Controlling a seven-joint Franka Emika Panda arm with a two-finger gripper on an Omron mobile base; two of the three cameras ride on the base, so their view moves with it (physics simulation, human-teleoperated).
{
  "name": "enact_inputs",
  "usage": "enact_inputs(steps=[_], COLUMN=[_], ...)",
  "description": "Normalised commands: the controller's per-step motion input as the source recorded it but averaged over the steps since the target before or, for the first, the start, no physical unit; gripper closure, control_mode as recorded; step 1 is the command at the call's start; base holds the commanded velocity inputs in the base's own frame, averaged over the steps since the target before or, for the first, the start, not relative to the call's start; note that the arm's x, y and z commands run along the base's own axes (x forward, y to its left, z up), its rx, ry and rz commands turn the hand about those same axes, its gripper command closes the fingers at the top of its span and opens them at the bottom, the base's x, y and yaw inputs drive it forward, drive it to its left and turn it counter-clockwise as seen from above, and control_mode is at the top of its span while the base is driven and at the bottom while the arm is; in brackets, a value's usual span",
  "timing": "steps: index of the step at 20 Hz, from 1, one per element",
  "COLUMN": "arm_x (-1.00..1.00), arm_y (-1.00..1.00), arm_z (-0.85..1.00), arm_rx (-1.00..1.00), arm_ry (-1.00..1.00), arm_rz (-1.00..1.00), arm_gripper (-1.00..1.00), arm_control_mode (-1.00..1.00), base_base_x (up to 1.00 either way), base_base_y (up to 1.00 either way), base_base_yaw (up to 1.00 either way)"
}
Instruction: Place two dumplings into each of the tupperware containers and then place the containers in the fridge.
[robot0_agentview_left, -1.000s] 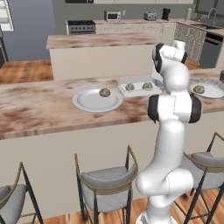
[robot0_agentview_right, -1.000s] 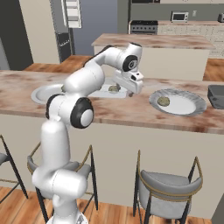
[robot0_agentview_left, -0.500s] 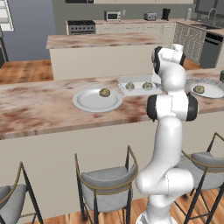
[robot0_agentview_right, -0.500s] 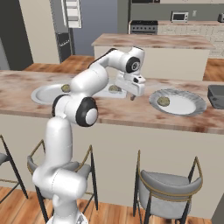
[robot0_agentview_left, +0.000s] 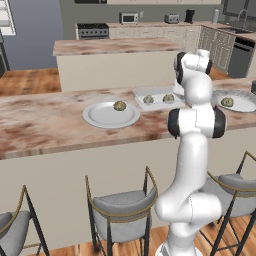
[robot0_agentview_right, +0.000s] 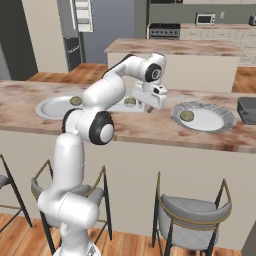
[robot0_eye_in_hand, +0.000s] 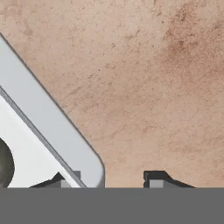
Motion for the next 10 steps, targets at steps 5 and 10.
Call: enact_inputs(steps=[5, 10], arm_x=[-0.17, -0.39], arm_y=[0.01, 0.1], arm_z=[0.01, 0.34], arm_rx=[0.0, 0.0], arm_ry=[0.0, 0.0], arm_rz=[-0.01, -0.08], arm_gripper=[1.0, 1.0], arm_control_mode=[-1.0, -1.0], base_base_x=[0.0, 0.0], base_base_y=[0.0, 0.0], base_base_yaw=[0.0, 0.0])
